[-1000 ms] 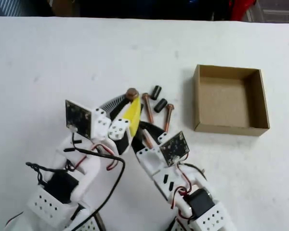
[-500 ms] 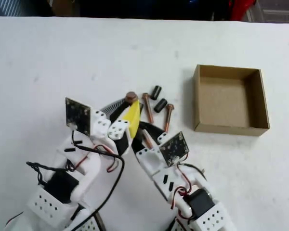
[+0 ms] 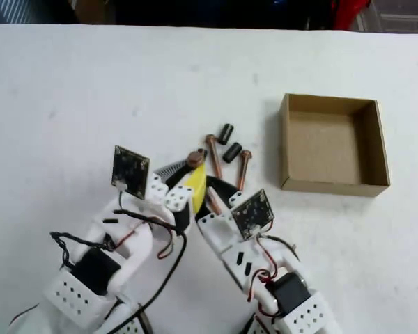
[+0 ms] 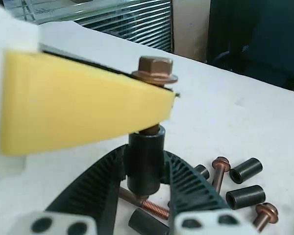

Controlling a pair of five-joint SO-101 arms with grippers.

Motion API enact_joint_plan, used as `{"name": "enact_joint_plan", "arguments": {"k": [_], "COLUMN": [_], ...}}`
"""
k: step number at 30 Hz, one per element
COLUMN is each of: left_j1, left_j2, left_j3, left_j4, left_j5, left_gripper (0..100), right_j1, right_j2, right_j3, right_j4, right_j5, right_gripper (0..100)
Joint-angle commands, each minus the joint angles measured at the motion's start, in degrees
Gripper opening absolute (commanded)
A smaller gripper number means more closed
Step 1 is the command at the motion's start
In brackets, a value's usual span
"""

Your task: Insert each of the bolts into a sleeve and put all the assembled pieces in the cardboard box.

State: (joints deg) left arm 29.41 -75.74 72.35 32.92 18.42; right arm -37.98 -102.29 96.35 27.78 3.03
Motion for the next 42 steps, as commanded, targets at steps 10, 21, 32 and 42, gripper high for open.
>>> {"name": "enact_joint_plan", "arguments": {"k": [10, 21, 32, 42], "left_j1": [1.7, 1.6, -4.3, -6.1], "left_j2": [-1.1, -1.1, -1.0, -1.1], "left_j3": [0.1, 0.2, 0.2, -0.4], "left_j4": [-0.4, 2.3, 2.0, 1.8], "left_j5": [0.3, 0.3, 0.3, 0.2], "left_gripper": [2, 21, 21, 21], "right_j1": [0.8, 0.8, 0.8, 0.9], "right_j2": [-0.8, -0.8, -0.8, -0.8], "right_j3": [0.5, 0.5, 0.5, 0.5], "right_j4": [-1.0, -1.0, -1.0, -0.7], "right_j5": [0.9, 0.9, 0.9, 1.3], "right_gripper": [1.7, 1.7, 1.7, 1.7]}}
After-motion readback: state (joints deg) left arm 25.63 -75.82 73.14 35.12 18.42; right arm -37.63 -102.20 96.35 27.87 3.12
